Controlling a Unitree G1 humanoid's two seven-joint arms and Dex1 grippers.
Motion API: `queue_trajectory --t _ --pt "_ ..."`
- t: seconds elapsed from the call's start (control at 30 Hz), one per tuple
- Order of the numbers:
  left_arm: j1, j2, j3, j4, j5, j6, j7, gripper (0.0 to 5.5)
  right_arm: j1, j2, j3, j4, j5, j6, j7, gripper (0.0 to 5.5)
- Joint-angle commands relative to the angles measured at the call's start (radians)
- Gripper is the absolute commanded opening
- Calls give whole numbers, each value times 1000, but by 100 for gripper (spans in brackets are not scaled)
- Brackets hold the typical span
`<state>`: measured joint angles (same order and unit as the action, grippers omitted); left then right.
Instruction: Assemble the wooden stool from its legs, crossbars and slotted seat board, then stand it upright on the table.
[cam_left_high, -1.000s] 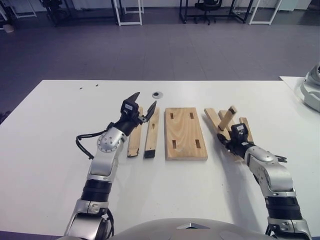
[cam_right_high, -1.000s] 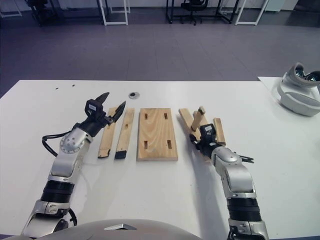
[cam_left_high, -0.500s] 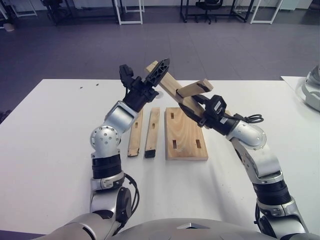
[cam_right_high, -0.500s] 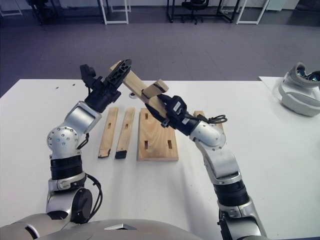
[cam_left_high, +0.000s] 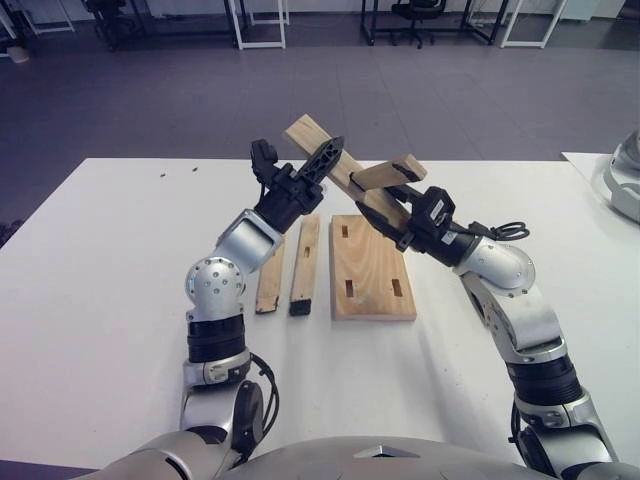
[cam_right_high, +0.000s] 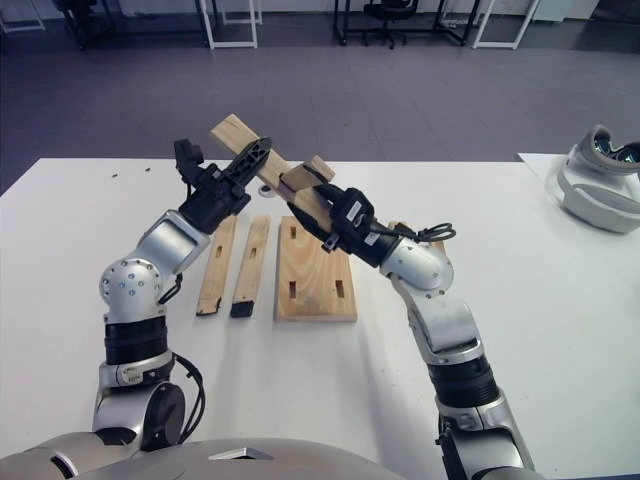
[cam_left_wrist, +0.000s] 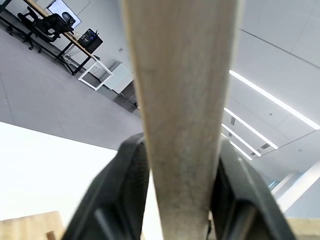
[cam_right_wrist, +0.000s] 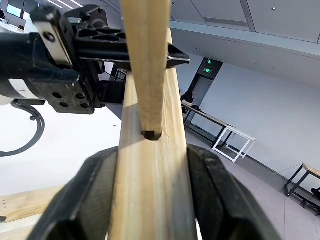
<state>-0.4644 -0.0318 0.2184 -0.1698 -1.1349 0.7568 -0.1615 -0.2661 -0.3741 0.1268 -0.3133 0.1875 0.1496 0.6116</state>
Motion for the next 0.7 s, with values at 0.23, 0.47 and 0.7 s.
queue_trajectory --t 0.23,0.47,0.7 --pt "114 16 16 -96 0 10 139 102 45 -7 12 -49 -10 34 -13 312" --pt "411 91 89 -401 19 42 430 102 254 -206 -72 122 -193 -43 -48 319" --pt "456 46 20 -400 89 8 526 102 205 -179 138 421 -443 -160 -99 319"
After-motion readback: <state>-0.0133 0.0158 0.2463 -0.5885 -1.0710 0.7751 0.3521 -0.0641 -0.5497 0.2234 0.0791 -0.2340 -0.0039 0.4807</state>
